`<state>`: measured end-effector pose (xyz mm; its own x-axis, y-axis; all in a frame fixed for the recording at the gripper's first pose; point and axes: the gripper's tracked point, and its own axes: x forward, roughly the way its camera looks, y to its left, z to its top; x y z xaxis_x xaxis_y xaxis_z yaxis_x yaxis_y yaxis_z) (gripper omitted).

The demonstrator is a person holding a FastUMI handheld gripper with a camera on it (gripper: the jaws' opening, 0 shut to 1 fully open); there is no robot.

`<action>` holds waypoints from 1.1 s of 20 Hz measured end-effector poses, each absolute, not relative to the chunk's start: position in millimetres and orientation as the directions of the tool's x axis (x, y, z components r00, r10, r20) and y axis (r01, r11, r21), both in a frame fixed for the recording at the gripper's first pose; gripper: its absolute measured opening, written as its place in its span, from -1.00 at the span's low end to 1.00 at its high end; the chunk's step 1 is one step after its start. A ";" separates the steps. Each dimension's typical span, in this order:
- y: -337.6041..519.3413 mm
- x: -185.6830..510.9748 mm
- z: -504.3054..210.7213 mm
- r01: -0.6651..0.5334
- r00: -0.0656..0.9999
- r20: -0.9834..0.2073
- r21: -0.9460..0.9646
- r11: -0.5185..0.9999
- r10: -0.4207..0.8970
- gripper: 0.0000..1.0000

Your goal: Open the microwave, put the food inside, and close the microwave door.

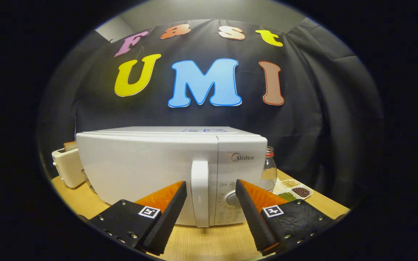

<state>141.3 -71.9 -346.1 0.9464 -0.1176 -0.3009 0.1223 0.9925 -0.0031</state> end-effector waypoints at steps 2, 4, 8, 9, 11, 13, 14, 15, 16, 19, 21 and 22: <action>-70.1 144.4 -353.9 0.117 0.945 -0.305 -0.009 0.993 -0.114 0.65; -67.3 149.2 -355.0 0.101 0.954 -0.282 -0.028 0.994 -0.105 0.48; -56.0 150.8 -357.3 0.076 0.959 -0.269 -0.076 0.994 -0.094 -0.14; -56.4 148.6 -358.2 0.079 0.957 -0.273 -0.079 0.994 -0.098 -0.30; -56.2 148.2 -359.0 0.082 0.954 -0.285 -0.056 0.995 -0.095 -0.30; -55.9 149.1 -359.6 0.074 0.951 -0.301 -0.003 0.997 -0.072 -0.40; -54.9 148.2 -359.7 0.068 0.950 -0.307 0.022 0.997 -0.058 -0.41; -53.7 147.5 -359.1 0.066 0.947 -0.318 0.036 0.997 -0.052 -0.41; -55.1 147.2 -358.5 0.067 0.947 -0.317 0.038 0.997 -0.052 -0.57; -54.0 147.1 -357.9 0.069 0.947 -0.317 0.021 0.997 -0.059 -0.72; -54.5 146.0 -359.4 0.072 0.944 -0.325 0.036 0.997 -0.057 -0.72; -54.6 145.4 -359.6 0.070 0.942 -0.330 0.047 0.996 -0.051 -0.72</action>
<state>145.4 -54.6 -359.6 0.9425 -0.0508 -0.3304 0.0702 0.9964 0.0468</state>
